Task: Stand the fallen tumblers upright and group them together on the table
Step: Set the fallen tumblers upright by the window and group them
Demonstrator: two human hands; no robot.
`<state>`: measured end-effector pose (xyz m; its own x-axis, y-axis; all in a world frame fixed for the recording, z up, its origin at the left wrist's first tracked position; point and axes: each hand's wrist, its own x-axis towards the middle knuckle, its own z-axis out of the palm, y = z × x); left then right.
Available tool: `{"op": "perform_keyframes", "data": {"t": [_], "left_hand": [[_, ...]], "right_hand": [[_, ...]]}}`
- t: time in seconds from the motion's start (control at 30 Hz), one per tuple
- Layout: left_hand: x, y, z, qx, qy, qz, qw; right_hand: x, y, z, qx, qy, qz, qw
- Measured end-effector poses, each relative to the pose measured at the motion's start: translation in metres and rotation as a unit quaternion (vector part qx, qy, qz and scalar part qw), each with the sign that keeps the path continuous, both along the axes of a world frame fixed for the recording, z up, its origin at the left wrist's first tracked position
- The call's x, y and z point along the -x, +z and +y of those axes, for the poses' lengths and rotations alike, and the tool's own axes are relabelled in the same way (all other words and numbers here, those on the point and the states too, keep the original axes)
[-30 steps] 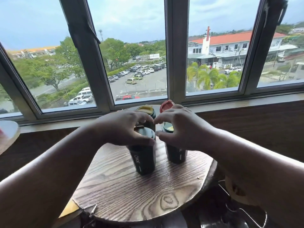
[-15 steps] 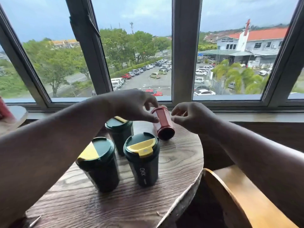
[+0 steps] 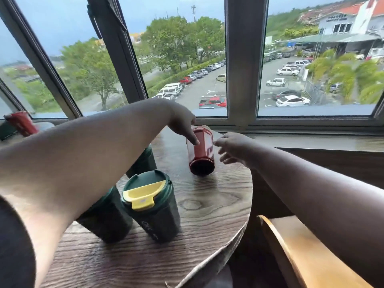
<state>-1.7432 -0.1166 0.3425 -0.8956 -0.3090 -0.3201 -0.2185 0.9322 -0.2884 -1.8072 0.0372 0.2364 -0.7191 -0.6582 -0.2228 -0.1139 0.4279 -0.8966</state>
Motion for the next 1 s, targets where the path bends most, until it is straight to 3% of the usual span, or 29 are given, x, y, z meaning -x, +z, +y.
{"op": "perform_keyframes", "data": {"t": [0.2, 0.33, 0.67, 0.8, 1.0], "left_hand": [[0.028, -0.019, 0.000, -0.043, 0.036, -0.049, 0.997], [0.035, -0.020, -0.005, -0.091, 0.063, -0.060, 0.992], [0.016, -0.014, -0.004, -0.078, 0.013, 0.038, 0.996], [-0.004, -0.004, 0.001, -0.069, -0.031, 0.118, 0.990], [-0.050, -0.004, 0.011, -0.054, -0.103, 0.187, 0.975]], "right_hand": [[-0.001, -0.015, -0.004, 0.043, 0.000, -0.136, 0.990], [-0.002, -0.017, -0.007, 0.082, 0.025, -0.163, 0.983], [-0.007, -0.028, -0.011, 0.124, 0.040, -0.102, 0.986], [-0.011, -0.035, -0.010, 0.104, 0.040, 0.021, 0.994], [-0.028, -0.021, 0.002, 0.133, 0.033, 0.113, 0.984]]}}
